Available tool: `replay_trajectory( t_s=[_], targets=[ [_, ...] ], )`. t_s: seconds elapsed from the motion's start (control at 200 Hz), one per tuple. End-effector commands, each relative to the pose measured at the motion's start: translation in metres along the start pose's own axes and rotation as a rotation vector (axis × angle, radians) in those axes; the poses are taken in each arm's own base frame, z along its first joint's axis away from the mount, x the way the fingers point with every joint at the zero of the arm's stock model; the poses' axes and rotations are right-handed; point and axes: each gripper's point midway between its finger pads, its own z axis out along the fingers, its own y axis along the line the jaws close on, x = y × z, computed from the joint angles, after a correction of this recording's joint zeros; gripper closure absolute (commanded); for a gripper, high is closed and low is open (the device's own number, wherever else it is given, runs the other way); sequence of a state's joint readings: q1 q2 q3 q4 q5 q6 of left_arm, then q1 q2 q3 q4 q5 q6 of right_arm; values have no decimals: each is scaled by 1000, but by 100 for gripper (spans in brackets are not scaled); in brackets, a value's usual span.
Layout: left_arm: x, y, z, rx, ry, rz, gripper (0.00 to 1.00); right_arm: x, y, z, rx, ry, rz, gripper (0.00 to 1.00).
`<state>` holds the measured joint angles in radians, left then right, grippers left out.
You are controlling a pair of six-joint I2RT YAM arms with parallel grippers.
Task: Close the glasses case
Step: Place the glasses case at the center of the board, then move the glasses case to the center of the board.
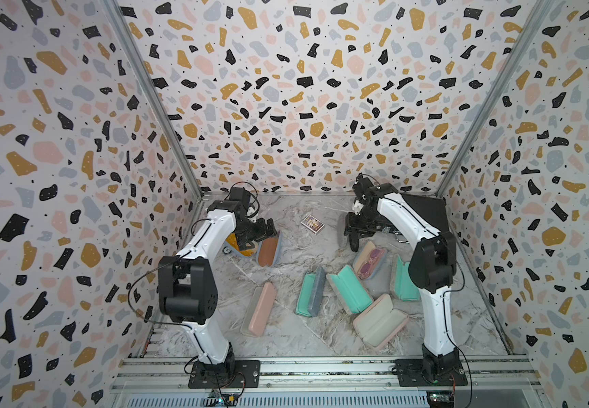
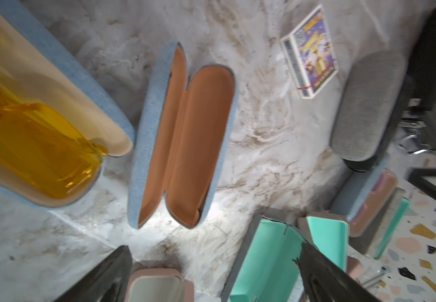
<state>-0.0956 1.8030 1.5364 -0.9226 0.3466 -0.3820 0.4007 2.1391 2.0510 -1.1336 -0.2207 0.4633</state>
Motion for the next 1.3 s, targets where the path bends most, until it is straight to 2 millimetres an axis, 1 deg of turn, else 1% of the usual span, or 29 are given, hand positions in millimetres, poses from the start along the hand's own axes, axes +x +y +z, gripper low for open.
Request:
replay_trajectory(
  t_s=[0.0,0.03,0.075,0.15,0.18,0.24,0.32,0.476,0.626,0.726,0.861,0.961,1.201,1.291],
  targets=[
    [-2,16,4,-94,47,4,5,15,10,-35,-54,-59,-51,42],
    [-5,18,6,-105,50,2,8,20,10,-37,-61,-61,-57,42],
    [-7,20,10,-120,66,1,15,27,10,-41,-67,-62,-63,43],
    [-10,21,16,-131,93,1,30,37,6,-43,-70,-57,-66,43],
    [-9,22,17,-139,104,-2,33,40,6,-43,-73,-58,-68,44],
    [-6,27,21,-154,125,-9,33,45,5,-43,-77,-55,-73,44],
    [1,30,20,-169,138,-12,32,49,2,-40,-72,-44,-75,44],
    [12,38,18,-205,134,-1,31,51,3,-34,-89,-31,-72,44],
    [20,39,29,-183,162,-15,31,52,8,-30,-113,-28,-64,45],
    [19,39,34,-172,165,-25,34,54,10,-31,-119,-26,-67,46],
    [18,39,42,-166,181,-31,44,55,10,-33,-118,-36,-69,46],
    [18,38,49,-164,194,-32,47,56,9,-34,-117,-37,-70,46],
    [22,42,64,-169,216,-43,48,57,8,-33,-111,-35,-70,46],
    [22,42,68,-167,223,-45,52,57,7,-31,-109,-29,-69,46]
  ],
)
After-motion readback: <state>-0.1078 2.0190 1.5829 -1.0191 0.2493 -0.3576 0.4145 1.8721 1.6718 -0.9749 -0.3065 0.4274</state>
